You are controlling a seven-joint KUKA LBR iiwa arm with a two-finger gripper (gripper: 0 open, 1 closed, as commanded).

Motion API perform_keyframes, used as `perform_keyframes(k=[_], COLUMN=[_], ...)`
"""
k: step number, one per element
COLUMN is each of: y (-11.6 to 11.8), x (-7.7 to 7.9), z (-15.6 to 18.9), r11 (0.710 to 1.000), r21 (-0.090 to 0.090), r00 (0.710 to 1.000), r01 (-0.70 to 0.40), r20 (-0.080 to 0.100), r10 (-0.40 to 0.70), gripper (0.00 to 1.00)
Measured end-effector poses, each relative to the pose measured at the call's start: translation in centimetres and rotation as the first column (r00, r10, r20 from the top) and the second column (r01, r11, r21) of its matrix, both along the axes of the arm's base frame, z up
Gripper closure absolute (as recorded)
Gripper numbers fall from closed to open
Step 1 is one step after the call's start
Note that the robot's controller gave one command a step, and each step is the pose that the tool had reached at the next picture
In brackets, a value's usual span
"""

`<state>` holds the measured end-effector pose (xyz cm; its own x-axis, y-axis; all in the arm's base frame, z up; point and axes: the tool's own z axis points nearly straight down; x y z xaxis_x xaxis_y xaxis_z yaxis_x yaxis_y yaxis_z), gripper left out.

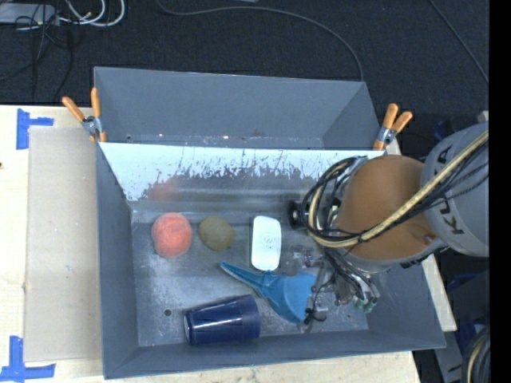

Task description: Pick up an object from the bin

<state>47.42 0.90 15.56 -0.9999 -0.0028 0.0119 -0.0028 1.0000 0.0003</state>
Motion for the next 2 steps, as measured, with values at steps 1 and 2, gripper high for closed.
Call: perform_keyframes(k=[1,2], y=[0.0,1.0], x=[0.2,2.6], z=[0.4,-6.6], r11=[1.000,0.995], r21=[0.000,0.000], r00=[1.000,0.995], r01=[0.000,0.102], r20=[0.009,0.003], r10=[0.000,-0.102], gripper=[0.00,0.00])
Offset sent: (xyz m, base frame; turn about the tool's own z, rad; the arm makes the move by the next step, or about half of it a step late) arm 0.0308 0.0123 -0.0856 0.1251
